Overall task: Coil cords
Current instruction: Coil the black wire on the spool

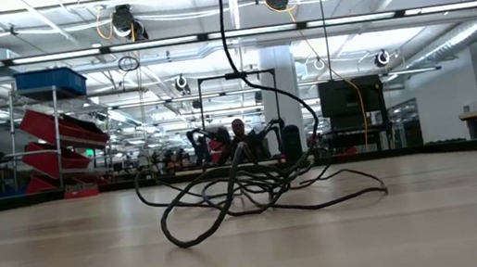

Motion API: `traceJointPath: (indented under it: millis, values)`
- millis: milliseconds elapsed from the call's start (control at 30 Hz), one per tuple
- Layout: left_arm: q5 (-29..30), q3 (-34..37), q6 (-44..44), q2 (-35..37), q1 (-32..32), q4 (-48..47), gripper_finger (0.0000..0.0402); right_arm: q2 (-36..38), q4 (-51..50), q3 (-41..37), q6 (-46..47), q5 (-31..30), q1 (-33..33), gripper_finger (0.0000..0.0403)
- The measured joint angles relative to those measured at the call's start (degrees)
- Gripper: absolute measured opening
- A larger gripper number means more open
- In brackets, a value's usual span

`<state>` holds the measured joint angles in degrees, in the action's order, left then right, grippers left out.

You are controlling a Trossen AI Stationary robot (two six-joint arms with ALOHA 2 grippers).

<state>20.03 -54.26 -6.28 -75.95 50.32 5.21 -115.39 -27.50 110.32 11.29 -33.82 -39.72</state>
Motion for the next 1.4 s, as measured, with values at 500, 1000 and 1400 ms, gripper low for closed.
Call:
traceJointPath:
  millis: [500,1000,1400]
  values:
    - [10.75,0.0,-0.02,3.04,3.43,-4.59,0.0,0.0,-0.55,-0.02,3.08,1.47,-0.9,0.0]
    - [10.47,-0.28,-0.5,3.04,4.74,-3.63,0.0,-3.61,-0.99,-0.09,2.3,7.48,1.89,0.0]
    - [10.45,-0.35,-1.74,3.02,6.5,-1.83,0.0,-3.97,-0.83,-0.13,-0.18,14.14,3.36,0.0047]
